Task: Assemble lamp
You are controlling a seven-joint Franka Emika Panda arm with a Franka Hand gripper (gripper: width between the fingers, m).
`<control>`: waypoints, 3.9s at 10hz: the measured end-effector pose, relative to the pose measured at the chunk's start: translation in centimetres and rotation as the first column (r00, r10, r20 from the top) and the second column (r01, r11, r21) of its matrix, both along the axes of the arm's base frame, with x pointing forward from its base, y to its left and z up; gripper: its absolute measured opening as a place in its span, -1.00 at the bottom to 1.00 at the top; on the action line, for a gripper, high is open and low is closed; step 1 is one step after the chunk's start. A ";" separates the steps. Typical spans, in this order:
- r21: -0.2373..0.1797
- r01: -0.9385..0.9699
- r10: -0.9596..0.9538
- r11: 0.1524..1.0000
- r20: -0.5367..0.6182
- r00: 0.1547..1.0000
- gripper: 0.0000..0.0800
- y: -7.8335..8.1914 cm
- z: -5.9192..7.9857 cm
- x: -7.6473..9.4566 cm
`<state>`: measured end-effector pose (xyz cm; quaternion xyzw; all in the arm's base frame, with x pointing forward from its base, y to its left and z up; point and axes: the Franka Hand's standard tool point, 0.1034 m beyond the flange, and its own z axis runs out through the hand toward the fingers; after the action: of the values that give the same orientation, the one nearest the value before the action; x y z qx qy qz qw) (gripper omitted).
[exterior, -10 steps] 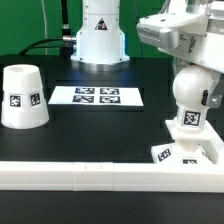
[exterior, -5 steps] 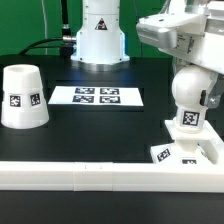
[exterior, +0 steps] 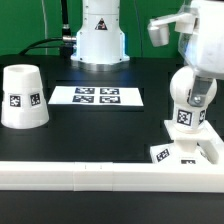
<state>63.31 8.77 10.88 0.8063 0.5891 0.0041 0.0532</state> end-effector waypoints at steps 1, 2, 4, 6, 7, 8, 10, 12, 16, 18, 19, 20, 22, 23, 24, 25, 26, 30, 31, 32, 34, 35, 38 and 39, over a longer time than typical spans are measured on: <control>0.005 0.059 -0.059 0.998 0.004 0.998 0.44 0.0 0.0 0.0; 0.021 0.185 -0.185 0.983 0.008 0.983 0.44 0.1 0.0 -0.1; 0.034 0.325 -0.325 0.945 0.005 0.946 0.44 0.2 0.0 -0.1; 0.047 0.466 -0.467 0.883 0.011 0.884 0.44 0.2 0.0 -0.1; 0.051 0.513 -0.514 0.857 0.013 0.858 0.44 0.2 0.0 -0.1; 0.057 0.564 -0.565 0.824 0.013 0.825 0.44 0.2 0.0 -0.1; 0.068 0.666 -0.668 0.743 0.016 0.744 0.44 0.2 0.0 -0.1; 0.087 0.779 -0.782 0.621 0.008 0.623 0.44 0.1 0.0 -0.1; 0.115 0.940 -0.946 0.321 -0.014 0.324 0.44 -0.1 0.1 -0.1; 0.124 0.986 -0.992 0.110 -0.046 0.117 0.44 0.2 0.2 -0.1; 0.125 0.990 -0.996 0.060 -0.053 0.068 0.44 0.2 0.2 -0.1; 0.125 0.991 -0.997 0.041 -0.055 0.048 0.44 0.3 0.2 -0.1; 0.123 0.992 -0.997 0.027 -0.062 0.035 0.60 0.5 0.1 -0.2; 0.123 0.992 -0.997 0.027 -0.063 0.035 0.72 0.5 0.1 -0.2; 0.124 0.992 -0.997 0.031 -0.063 0.039 0.74 0.5 0.1 -0.2; 0.127 0.989 -0.994 0.076 -0.062 0.085 0.74 0.2 0.7 -0.4; 0.129 0.985 -0.991 0.111 -0.059 0.120 0.75 -0.3 1.8 -1.4; 0.125 0.972 -0.974 0.199 -0.086 0.211 0.75 -5.2 4.9 -4.3; 0.124 0.975 -0.977 0.182 -0.088 0.193 0.75 -4.9 4.7 -4.3; 0.123 0.973 -0.975 0.194 -0.088 0.206 0.75 -4.5 4.6 -4.3; 0.122 0.973 -0.975 0.193 -0.088 0.205 0.75 -4.5 4.6 -4.3; 0.122 0.973 -0.975 0.194 -0.088 0.205 0.75 -4.5 4.5 -4.3; 0.136 0.942 -0.944 0.307 -0.081 0.319 0.75 -7.6 3.5 -6.5; 0.127 0.930 -0.931 0.346 -0.077 0.357 0.75 -10.3 3.3 -7.5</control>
Offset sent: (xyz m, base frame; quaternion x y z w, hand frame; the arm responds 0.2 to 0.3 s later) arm -0.0023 0.0087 -0.0027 0.0423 -0.0074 0.1957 0.9797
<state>55.78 -1.48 14.19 0.9994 0.0255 0.0208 -0.0115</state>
